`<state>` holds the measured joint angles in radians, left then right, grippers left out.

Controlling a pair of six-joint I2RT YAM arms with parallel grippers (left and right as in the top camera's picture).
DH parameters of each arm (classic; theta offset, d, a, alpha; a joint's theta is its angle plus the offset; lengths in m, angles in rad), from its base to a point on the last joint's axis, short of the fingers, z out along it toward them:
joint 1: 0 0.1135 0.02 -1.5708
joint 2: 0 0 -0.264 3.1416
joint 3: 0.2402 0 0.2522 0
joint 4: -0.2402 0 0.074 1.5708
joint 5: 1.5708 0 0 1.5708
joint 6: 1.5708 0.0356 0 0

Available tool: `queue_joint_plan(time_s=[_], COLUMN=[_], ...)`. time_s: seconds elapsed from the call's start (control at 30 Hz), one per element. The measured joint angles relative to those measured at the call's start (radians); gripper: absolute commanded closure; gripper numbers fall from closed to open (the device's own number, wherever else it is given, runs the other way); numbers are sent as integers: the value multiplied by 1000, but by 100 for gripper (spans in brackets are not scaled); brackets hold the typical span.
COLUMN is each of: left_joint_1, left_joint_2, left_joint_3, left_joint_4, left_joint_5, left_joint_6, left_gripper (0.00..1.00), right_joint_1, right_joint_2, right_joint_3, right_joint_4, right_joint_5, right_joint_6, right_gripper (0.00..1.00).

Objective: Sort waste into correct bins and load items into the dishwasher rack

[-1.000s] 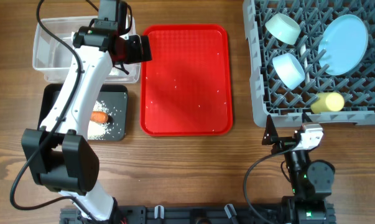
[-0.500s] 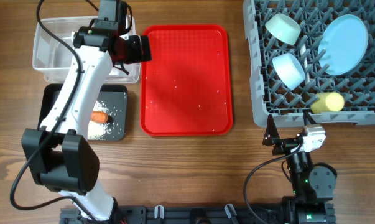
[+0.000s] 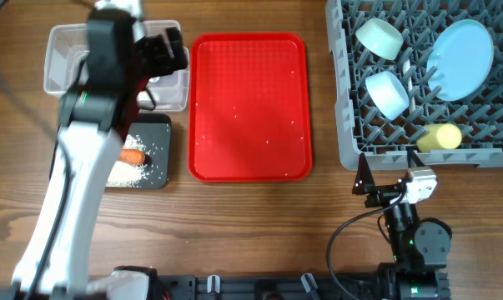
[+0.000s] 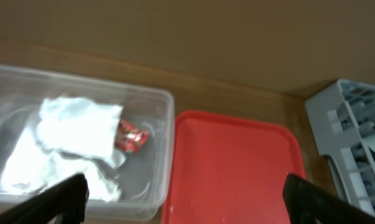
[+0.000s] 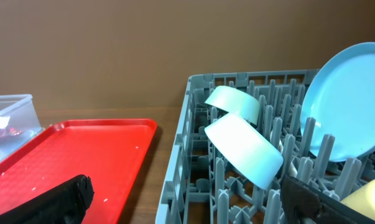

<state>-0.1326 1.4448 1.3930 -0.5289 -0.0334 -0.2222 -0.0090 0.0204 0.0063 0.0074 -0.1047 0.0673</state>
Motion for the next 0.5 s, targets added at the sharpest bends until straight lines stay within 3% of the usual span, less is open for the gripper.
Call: queue_joint_plan(time_s=[0.1,0.2,0.3,0.5], left_joint_1=[87,203,257,267], left_joint_2=[-277,-536,-797,-1140], left_joint_3=[-371,-687,-893,-1163], left_joint_4=[243,332,390,510], left_joint_5=[31,98,129,141], left_joint_6=[0,0,4,76], left_gripper=[0,0,0,0], right_joint_1=[0,0,0,0], right_joint_2=[2,2,2,2], right_joint_3=[0,0,0,0], right_joint_4=[0,0,0,-2], right_joint_5=[0,0,0,0], right_joint_6=[0,0,0,0], right_gripper=[0,0,0,0])
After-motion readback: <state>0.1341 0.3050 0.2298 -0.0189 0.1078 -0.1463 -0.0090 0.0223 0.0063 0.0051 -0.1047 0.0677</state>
